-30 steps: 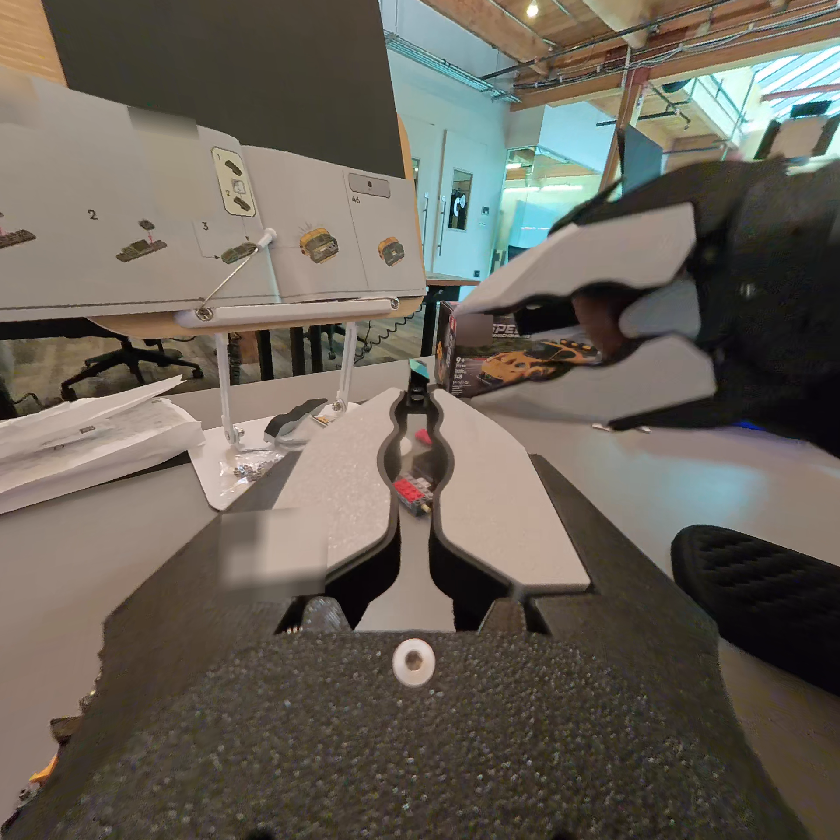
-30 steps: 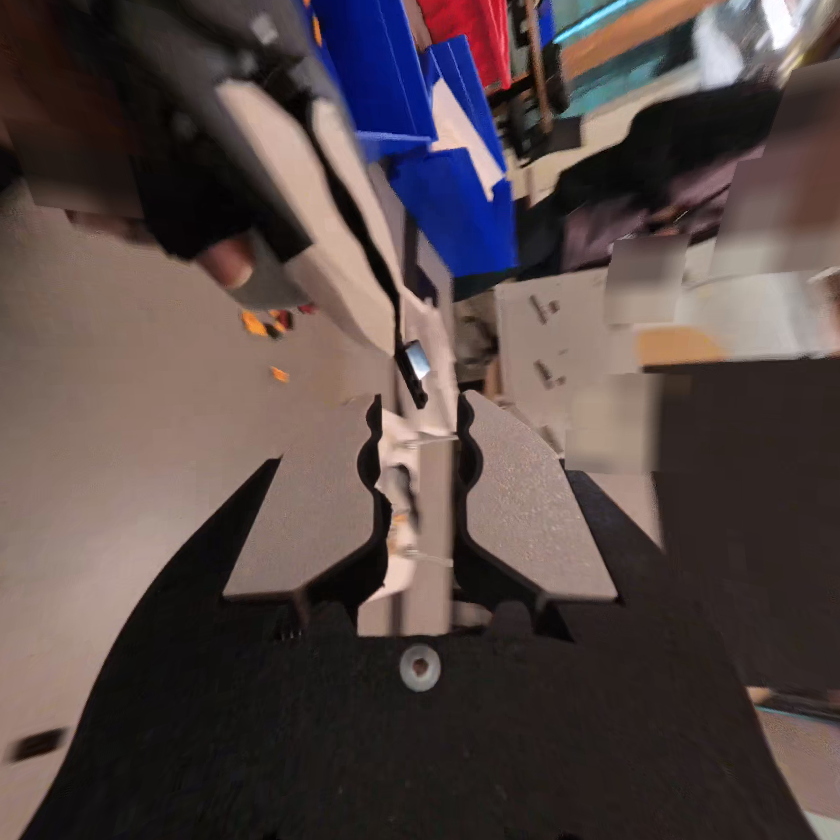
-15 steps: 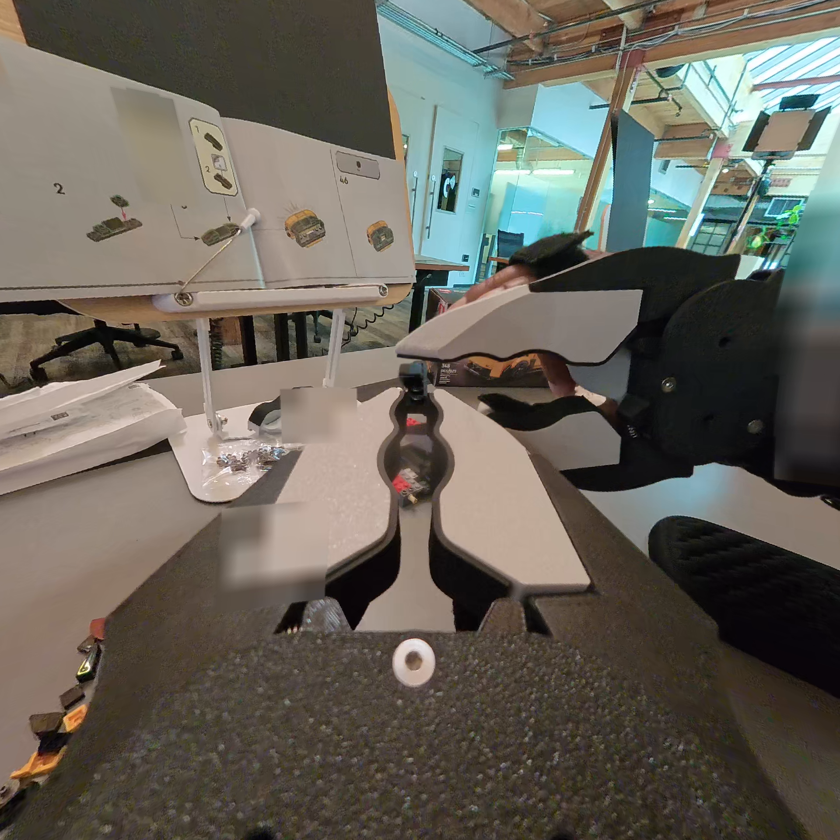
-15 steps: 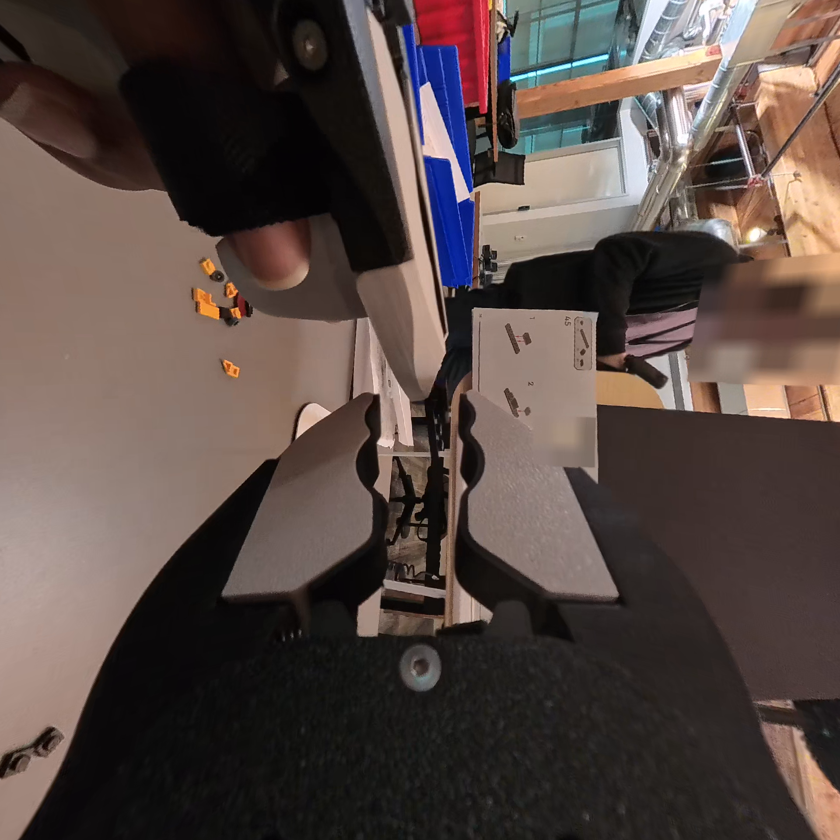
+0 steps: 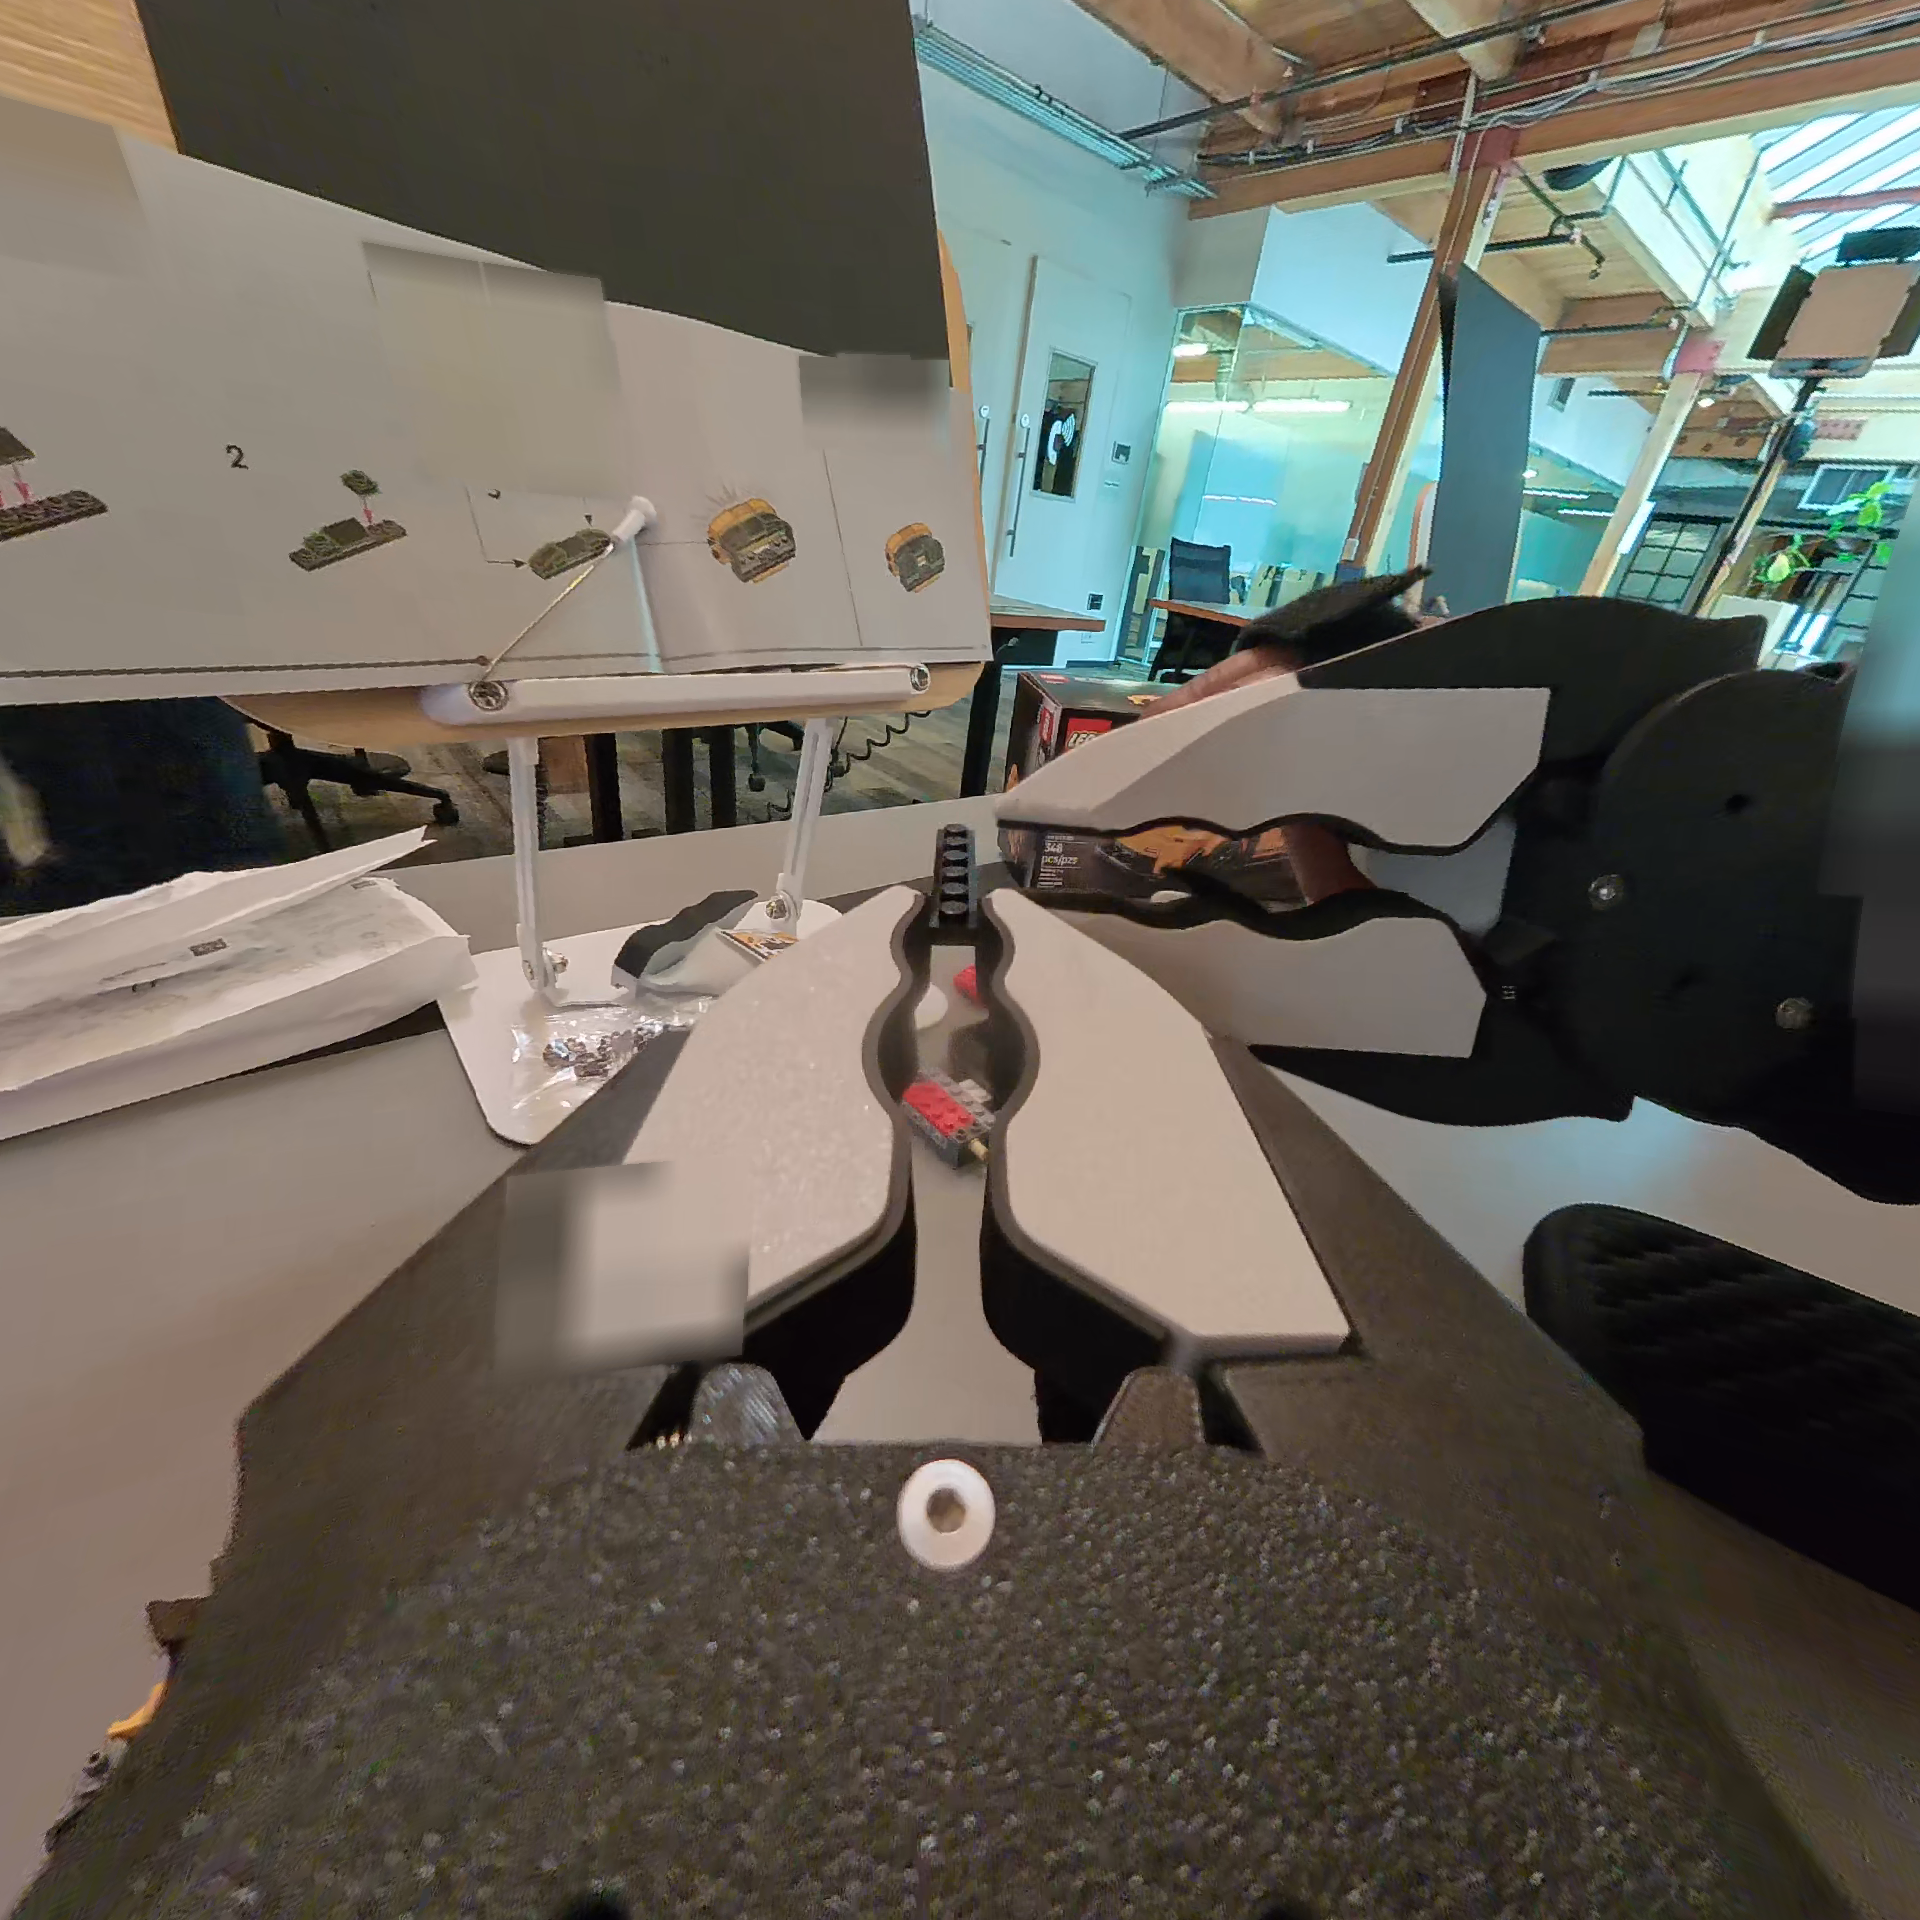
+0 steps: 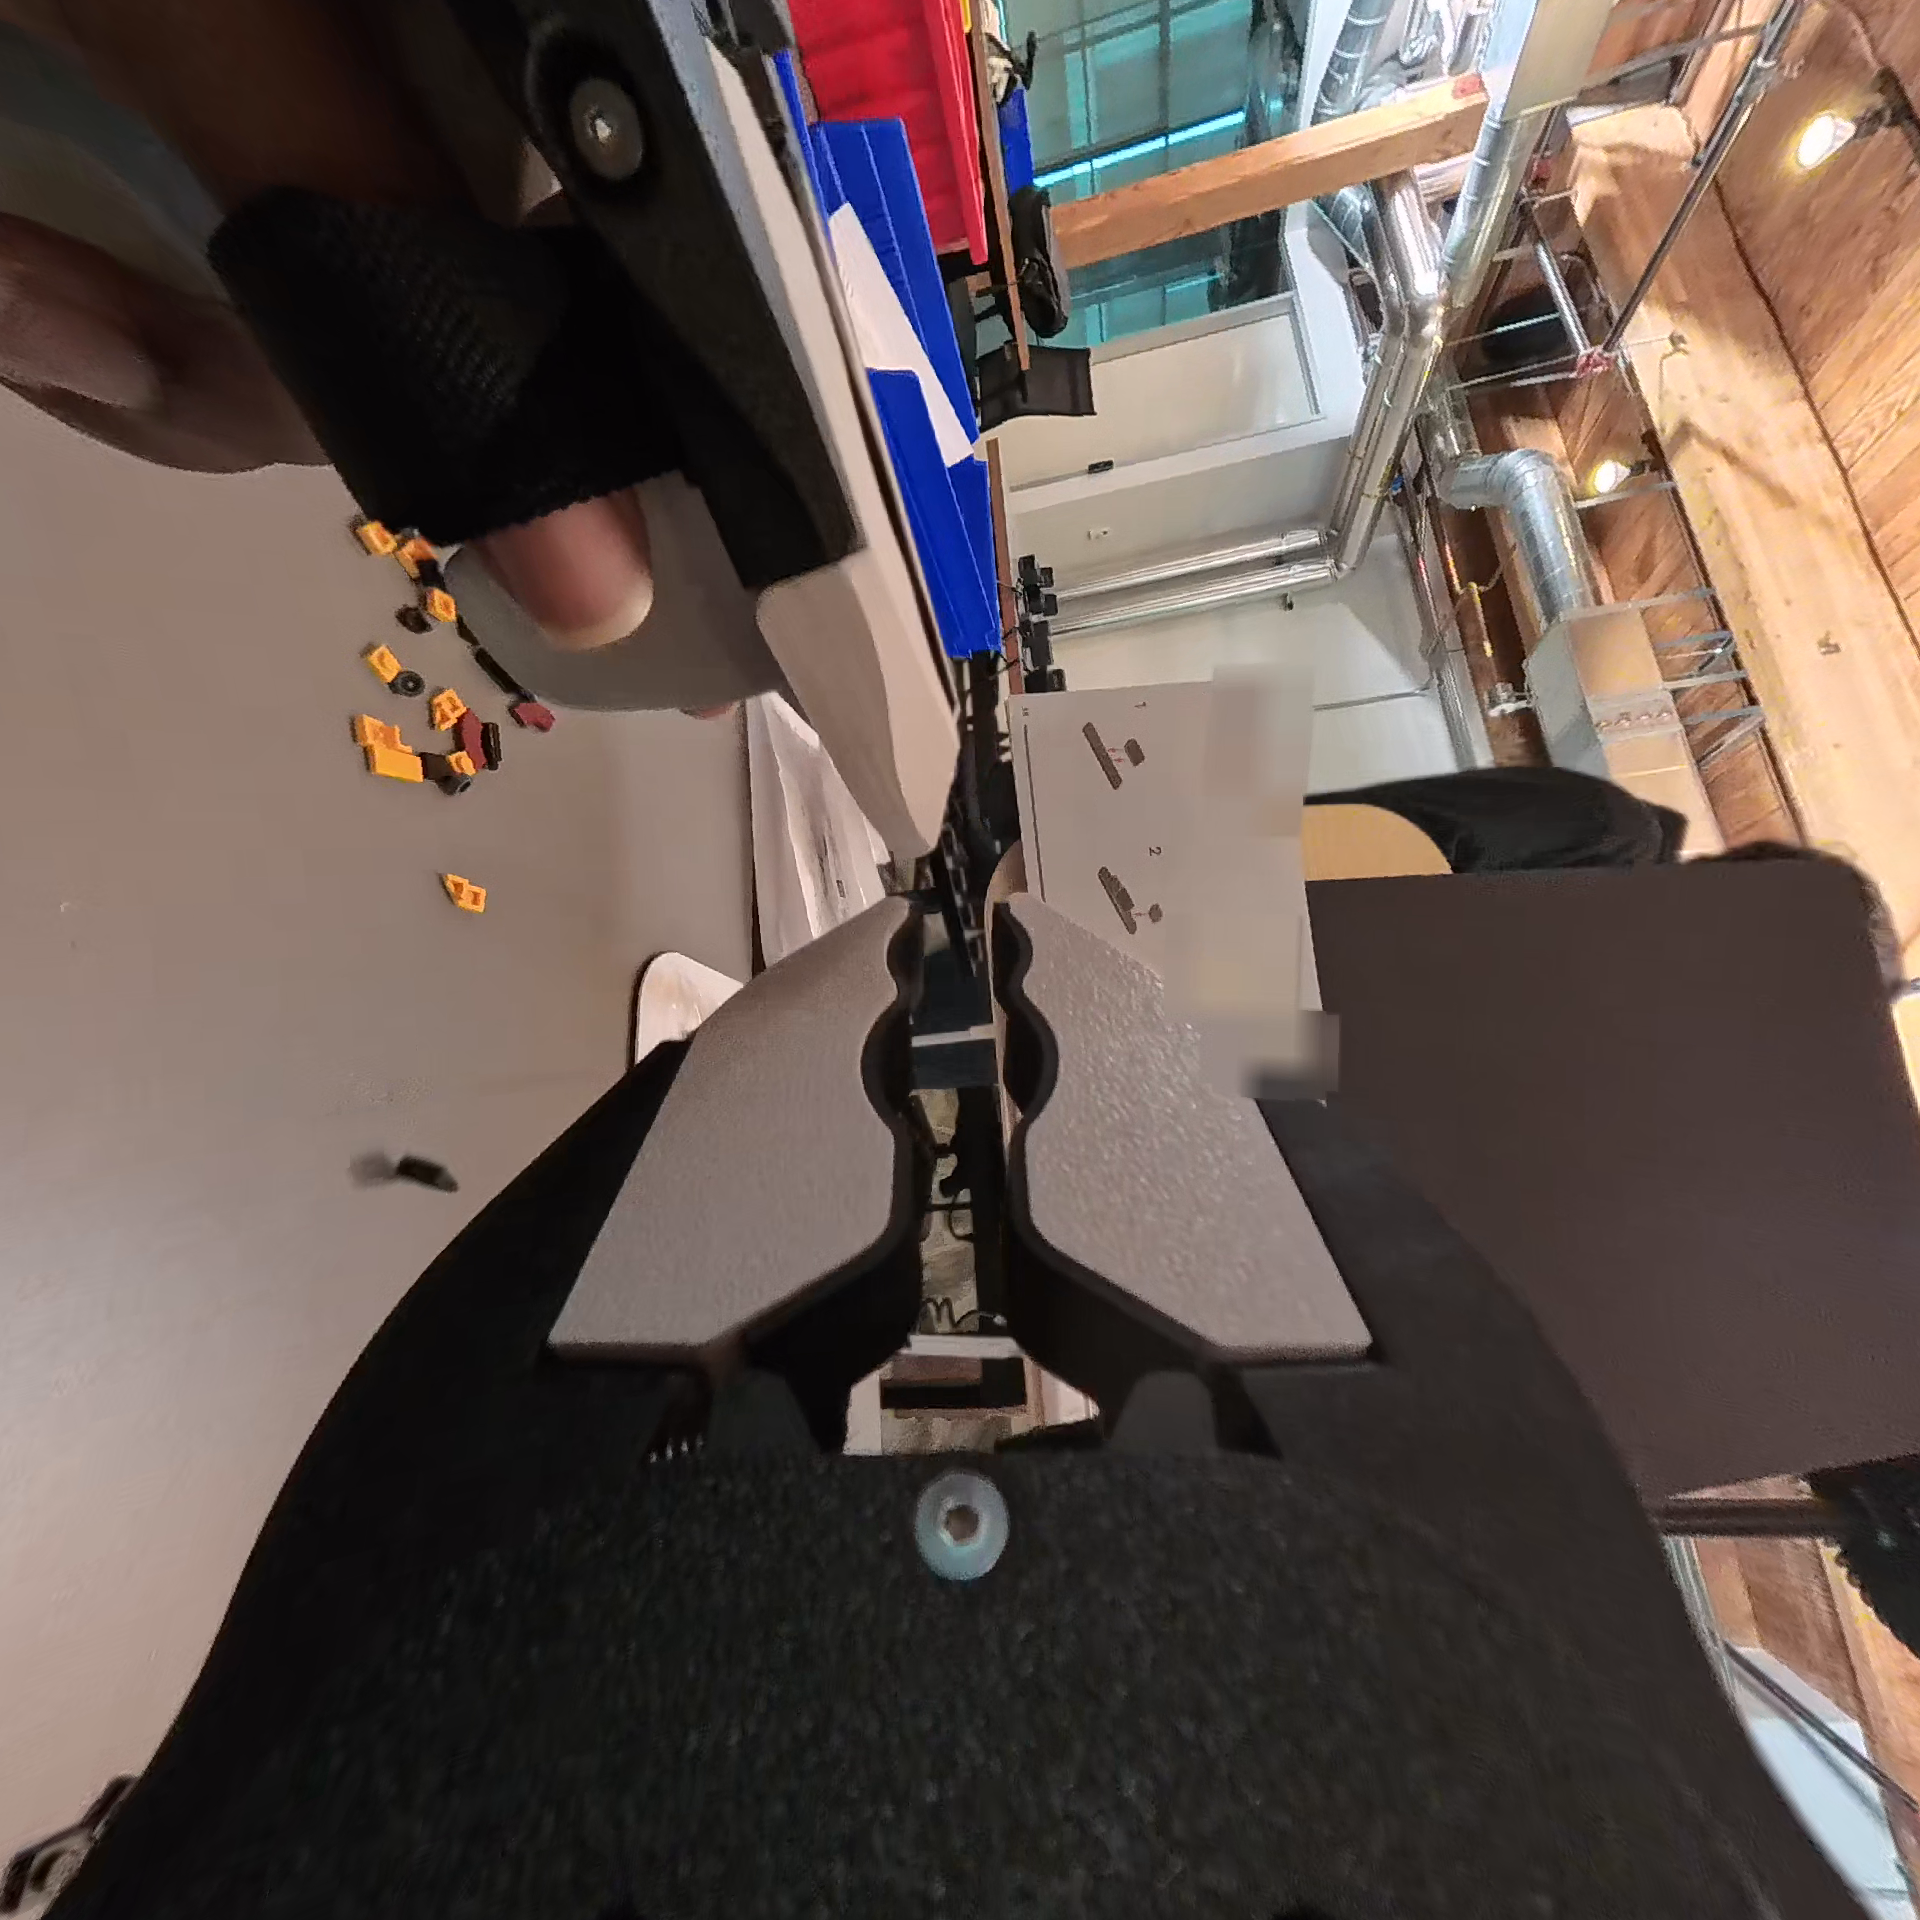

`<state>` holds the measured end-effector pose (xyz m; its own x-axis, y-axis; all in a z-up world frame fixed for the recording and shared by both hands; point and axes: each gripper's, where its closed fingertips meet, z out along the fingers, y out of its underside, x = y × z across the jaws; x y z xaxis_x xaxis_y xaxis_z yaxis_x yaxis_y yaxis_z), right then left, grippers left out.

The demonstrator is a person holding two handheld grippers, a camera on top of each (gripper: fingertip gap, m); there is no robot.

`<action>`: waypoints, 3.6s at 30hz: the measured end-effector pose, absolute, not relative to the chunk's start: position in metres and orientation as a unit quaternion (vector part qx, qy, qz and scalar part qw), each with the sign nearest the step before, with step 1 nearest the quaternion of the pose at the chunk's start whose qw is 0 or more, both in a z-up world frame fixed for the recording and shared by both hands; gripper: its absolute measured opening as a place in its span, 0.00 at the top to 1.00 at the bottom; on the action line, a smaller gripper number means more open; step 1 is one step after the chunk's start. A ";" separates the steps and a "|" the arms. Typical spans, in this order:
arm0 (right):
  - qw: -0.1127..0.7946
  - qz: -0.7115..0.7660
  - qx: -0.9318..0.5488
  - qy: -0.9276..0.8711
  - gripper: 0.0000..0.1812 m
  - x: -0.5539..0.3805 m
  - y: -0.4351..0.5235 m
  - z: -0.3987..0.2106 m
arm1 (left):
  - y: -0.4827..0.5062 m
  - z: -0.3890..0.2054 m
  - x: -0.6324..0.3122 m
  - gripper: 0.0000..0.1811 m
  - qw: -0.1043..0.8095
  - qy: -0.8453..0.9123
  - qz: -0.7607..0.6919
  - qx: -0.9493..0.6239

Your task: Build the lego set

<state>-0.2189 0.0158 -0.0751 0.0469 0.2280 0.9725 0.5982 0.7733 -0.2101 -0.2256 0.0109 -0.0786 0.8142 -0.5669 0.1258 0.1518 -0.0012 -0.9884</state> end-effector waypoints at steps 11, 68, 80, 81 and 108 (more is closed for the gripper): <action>0.488 0.018 -0.496 -0.718 0.93 -0.173 0.050 -0.151 | 0.017 -0.096 -0.222 0.96 0.658 0.171 -0.282 -0.677; 0.598 -0.123 -0.333 -0.718 0.96 -0.166 -0.031 -0.176 | -0.031 -0.175 -0.141 0.96 0.256 0.196 -0.617 -0.718; 0.299 0.392 -0.558 -0.668 0.87 -0.148 -0.053 -0.174 | -0.039 -0.175 -0.140 0.97 0.547 0.564 -0.172 -0.595; 0.288 0.404 -0.559 -0.664 0.87 -0.149 -0.052 -0.174 | -0.041 -0.174 -0.139 0.97 0.557 0.579 -0.143 -0.578; 0.184 0.285 -0.575 -0.745 0.95 -0.152 -0.026 -0.235 | -0.041 -0.253 -0.172 0.89 0.319 0.559 -0.195 -0.740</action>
<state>-0.1522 -0.0263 -0.2355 -0.2710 0.9611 -0.0535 0.7518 0.1766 -0.6354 -0.1724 -0.0407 -0.2532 0.2976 -0.9523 -0.0681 -0.7028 -0.1703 -0.6907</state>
